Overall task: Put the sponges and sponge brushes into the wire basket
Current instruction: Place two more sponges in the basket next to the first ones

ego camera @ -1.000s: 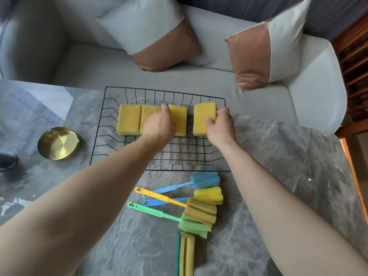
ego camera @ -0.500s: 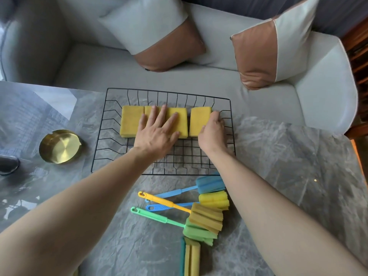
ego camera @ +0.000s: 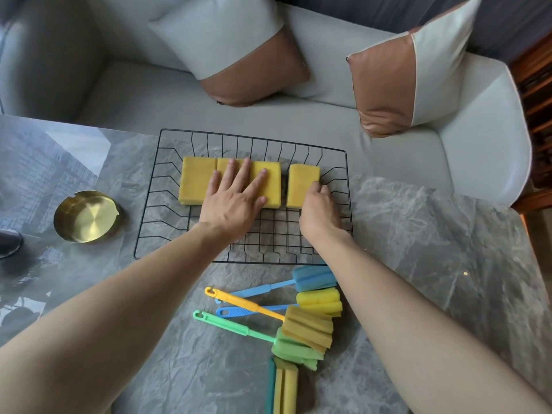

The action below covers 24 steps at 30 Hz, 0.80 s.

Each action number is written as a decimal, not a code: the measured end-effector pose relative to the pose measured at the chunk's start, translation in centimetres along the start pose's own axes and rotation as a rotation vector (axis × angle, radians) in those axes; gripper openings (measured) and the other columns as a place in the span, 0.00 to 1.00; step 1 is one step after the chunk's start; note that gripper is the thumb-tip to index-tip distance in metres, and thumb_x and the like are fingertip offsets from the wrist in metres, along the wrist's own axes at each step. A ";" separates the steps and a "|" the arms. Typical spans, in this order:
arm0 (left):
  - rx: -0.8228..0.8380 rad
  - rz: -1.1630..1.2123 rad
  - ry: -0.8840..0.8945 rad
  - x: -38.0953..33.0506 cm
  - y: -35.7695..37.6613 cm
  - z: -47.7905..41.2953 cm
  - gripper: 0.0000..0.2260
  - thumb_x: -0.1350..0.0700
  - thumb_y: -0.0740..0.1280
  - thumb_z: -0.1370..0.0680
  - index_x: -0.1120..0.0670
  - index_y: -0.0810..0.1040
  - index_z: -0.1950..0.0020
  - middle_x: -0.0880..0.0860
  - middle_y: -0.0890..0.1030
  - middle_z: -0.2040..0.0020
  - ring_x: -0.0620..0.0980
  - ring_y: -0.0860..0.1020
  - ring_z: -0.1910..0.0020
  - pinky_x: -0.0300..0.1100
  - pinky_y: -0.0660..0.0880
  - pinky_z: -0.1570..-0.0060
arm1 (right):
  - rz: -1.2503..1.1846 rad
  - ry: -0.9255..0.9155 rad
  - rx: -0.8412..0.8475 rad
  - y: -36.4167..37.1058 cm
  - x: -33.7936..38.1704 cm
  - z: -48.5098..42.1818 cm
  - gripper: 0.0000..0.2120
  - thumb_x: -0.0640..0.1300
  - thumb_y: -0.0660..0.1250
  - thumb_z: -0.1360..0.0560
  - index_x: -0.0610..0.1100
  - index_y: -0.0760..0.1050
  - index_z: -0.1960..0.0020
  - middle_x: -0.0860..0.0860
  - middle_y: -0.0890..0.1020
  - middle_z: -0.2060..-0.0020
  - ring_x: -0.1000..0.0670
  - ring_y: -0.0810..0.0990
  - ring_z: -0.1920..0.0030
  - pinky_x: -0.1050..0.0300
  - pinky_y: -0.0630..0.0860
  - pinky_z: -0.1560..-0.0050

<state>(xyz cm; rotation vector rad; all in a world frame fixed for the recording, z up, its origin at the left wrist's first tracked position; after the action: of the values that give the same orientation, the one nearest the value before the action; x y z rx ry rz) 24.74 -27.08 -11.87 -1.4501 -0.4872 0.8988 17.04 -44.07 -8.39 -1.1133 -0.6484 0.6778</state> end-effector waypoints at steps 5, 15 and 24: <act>-0.017 -0.013 -0.001 -0.1 0.0 0.1 0.27 0.37 0.42 0.17 0.41 0.45 0.18 0.52 0.46 0.16 0.58 0.44 0.18 0.61 0.46 0.22 | -0.197 0.049 0.075 0.4 0.8 -0.1 0.48 0.50 0.74 0.28 0.41 0.46 0.21 0.38 0.66 0.34 0.38 0.71 0.36 0.45 0.72 0.38; -0.017 -0.005 -0.002 0.0 0.2 0.1 0.27 0.37 0.42 0.17 0.41 0.45 0.18 0.52 0.47 0.16 0.58 0.44 0.18 0.61 0.46 0.22 | -0.223 -0.023 -0.010 1.9 1.4 0.6 0.40 0.48 0.70 0.26 0.43 0.50 0.23 0.41 0.66 0.38 0.38 0.74 0.41 0.48 0.74 0.46; 0.015 -0.013 -0.010 0.2 0.2 -0.1 0.27 0.36 0.40 0.17 0.40 0.42 0.18 0.51 0.45 0.16 0.58 0.43 0.18 0.61 0.45 0.22 | -0.229 -0.069 -0.049 2.4 0.5 0.6 0.41 0.45 0.69 0.22 0.43 0.47 0.20 0.44 0.64 0.38 0.43 0.76 0.45 0.49 0.75 0.45</act>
<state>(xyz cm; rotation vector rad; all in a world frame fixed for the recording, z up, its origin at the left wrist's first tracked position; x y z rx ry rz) 24.96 -27.02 -12.12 -1.4274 -0.4958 0.8982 16.49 -42.61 -10.39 -1.0443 -0.8410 0.5070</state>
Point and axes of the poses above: each hand's wrist, its own z-axis away from the middle knuckle, its own y-axis out of the palm, x = y × z, the point moved 1 cm from there along -z, towards the middle knuckle
